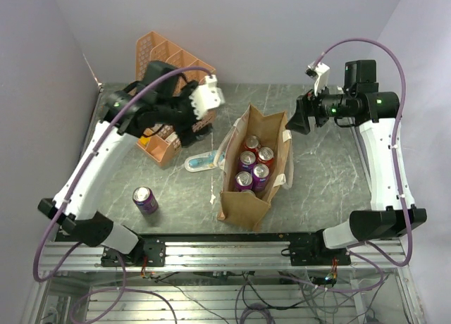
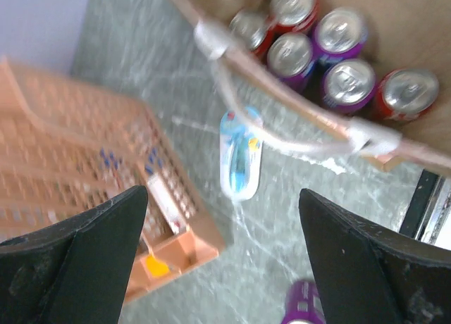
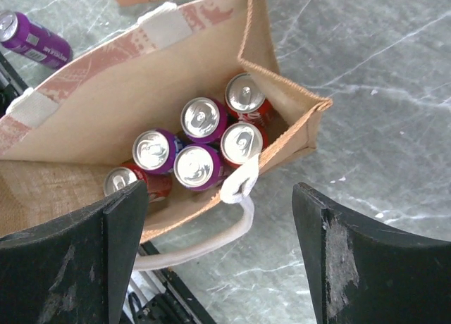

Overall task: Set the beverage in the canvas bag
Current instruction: Place the drink in the canvas bag, then pick up the drink from the center of the board.

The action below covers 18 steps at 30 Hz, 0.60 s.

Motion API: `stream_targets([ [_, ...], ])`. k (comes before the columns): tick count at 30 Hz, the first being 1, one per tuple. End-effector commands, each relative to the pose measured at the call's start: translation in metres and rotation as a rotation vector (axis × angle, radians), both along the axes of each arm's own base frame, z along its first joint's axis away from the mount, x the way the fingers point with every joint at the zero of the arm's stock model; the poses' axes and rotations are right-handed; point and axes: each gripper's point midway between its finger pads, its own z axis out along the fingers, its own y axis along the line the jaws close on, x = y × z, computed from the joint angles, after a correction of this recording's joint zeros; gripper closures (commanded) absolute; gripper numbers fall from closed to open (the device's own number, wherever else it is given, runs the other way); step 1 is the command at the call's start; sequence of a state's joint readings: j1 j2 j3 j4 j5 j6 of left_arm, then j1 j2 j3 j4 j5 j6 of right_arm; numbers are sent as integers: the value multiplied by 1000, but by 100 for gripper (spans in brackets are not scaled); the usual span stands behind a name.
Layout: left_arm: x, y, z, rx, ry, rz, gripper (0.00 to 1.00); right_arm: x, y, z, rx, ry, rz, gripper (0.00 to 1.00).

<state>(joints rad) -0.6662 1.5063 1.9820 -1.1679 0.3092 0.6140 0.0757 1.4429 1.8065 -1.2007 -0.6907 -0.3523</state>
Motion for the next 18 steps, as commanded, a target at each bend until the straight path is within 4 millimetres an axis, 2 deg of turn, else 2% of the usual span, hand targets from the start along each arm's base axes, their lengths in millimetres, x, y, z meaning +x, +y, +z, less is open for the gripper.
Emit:
stream_targets([
  [1, 13, 60, -24, 18, 81, 207, 2, 19, -3, 11, -13, -50, -15, 18],
  [5, 19, 123, -53, 72, 131, 421, 2, 32, -6, 16, -26, -77, -29, 17],
  [7, 10, 147, -69, 116, 161, 491, 2, 36, -7, 16, -33, -81, -34, 17],
  [9, -8, 166, -86, 169, 209, 528, 2, 38, -7, 15, -33, -82, -33, 17],
  [14, -57, 190, -124, 317, 340, 503, 2, 39, -5, 10, -29, -70, -27, 17],
  [18, -90, 199, -148, 408, 442, 416, 2, 37, -3, 6, -18, -53, -18, 17],
])
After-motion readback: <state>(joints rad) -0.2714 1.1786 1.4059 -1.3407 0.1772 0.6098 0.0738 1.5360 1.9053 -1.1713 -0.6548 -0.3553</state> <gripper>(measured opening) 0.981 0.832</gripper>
